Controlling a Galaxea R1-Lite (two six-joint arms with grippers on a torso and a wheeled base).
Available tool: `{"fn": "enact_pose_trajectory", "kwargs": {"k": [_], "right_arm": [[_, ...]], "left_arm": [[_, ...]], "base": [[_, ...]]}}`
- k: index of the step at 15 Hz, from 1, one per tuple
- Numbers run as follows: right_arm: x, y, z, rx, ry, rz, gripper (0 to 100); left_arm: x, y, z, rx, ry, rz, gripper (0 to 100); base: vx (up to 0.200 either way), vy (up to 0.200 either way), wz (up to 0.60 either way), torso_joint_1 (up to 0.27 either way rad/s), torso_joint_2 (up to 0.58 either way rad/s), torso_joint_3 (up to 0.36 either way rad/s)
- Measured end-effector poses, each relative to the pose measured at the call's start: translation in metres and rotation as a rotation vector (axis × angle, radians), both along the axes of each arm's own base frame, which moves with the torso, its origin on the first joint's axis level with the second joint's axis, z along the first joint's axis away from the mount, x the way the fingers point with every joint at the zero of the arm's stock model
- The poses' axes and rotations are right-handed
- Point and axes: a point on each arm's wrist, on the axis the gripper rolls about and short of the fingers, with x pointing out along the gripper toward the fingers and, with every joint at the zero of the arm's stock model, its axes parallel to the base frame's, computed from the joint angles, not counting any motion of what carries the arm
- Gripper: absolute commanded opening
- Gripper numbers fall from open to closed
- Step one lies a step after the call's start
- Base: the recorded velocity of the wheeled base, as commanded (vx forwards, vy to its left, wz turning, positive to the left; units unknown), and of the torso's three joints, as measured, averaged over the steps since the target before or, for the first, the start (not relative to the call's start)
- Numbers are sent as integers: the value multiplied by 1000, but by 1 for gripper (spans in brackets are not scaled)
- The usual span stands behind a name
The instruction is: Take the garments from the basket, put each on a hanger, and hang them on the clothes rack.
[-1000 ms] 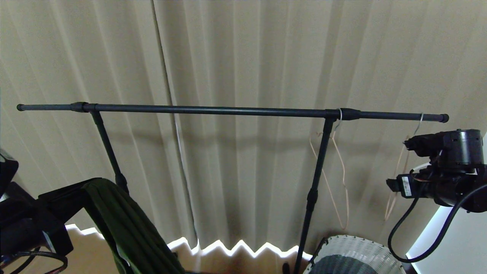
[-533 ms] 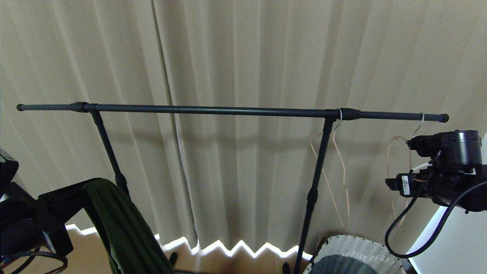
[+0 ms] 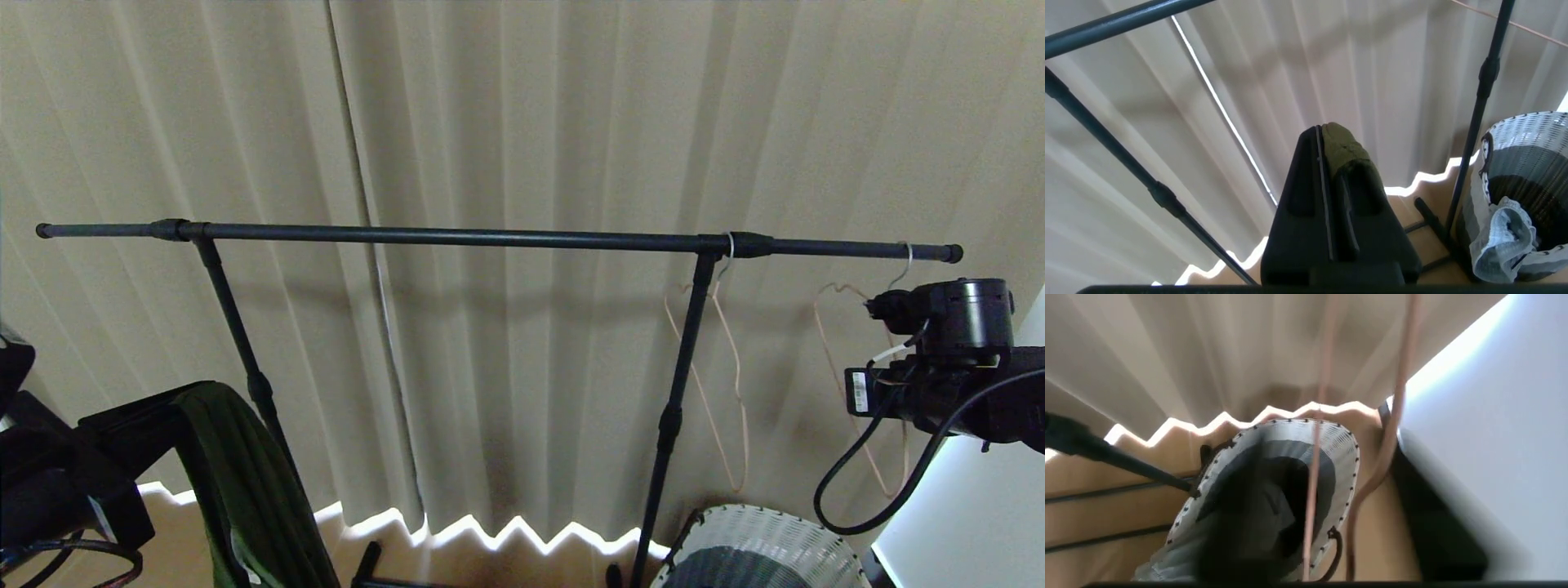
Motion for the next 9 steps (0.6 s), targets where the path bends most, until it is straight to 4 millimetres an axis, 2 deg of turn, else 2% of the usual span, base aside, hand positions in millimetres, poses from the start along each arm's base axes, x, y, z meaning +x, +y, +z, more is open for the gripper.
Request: {"fn": "enact_pose_trajectory", "kwargs": {"k": [9], "right_arm": [[-3, -10, 6, -2, -18, -35, 0]], "left_arm": [[0, 0, 0, 1, -2, 0, 0]], "base": [[0, 0, 0, 0, 0, 0]]}}
